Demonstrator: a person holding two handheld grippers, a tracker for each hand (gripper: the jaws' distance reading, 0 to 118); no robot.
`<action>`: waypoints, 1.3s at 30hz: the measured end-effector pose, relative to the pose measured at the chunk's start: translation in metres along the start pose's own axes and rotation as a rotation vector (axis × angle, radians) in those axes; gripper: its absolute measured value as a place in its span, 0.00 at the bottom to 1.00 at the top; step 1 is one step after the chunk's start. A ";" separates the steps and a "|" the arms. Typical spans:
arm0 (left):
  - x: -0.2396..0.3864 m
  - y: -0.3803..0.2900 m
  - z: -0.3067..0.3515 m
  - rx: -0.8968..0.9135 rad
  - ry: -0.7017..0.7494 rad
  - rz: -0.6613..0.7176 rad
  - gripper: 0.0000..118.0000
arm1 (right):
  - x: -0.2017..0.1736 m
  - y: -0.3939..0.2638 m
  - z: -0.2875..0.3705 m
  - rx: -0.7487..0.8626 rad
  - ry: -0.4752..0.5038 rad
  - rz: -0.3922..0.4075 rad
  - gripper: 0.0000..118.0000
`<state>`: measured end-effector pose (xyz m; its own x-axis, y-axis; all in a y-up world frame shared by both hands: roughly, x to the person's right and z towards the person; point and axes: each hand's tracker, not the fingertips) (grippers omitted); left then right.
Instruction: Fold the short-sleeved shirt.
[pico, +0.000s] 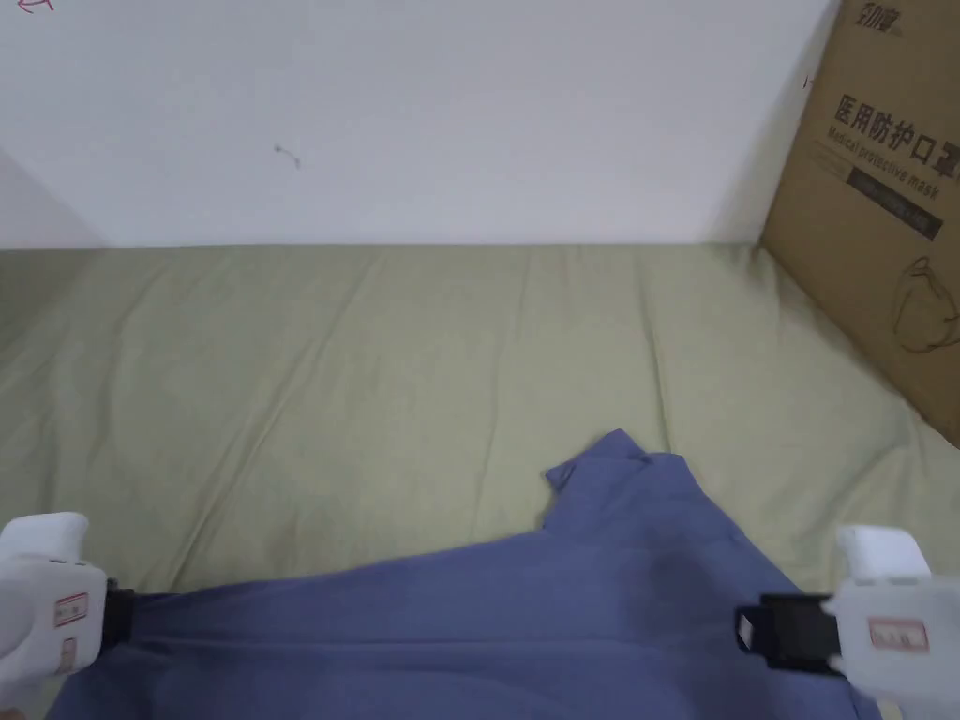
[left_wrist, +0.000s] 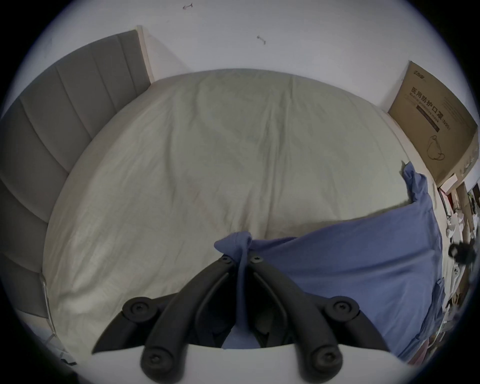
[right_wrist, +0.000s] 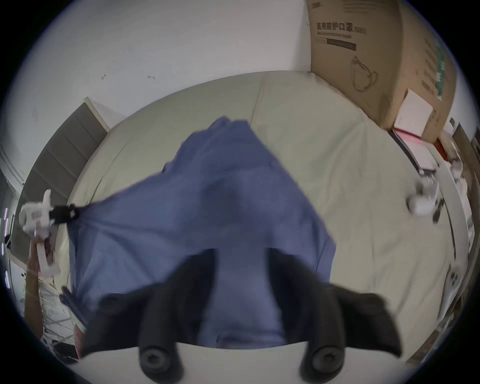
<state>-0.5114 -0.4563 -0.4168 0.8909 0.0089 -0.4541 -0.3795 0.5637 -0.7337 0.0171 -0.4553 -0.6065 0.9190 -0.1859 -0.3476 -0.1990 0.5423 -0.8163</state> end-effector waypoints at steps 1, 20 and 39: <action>0.001 0.000 0.004 0.006 0.001 -0.003 0.04 | 0.000 0.017 -0.009 -0.008 0.017 -0.018 0.80; -0.002 0.004 0.021 0.089 0.007 -0.031 0.03 | -0.027 0.093 -0.105 -0.184 -0.050 0.144 0.03; 0.018 0.099 0.263 0.454 -0.032 -0.030 0.03 | -0.022 0.176 0.222 0.352 -0.100 0.037 0.03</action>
<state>-0.4673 -0.1836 -0.3649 0.9099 0.0085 -0.4147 -0.2119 0.8691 -0.4471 0.0378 -0.1737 -0.6400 0.9454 -0.0894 -0.3135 -0.1198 0.7991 -0.5891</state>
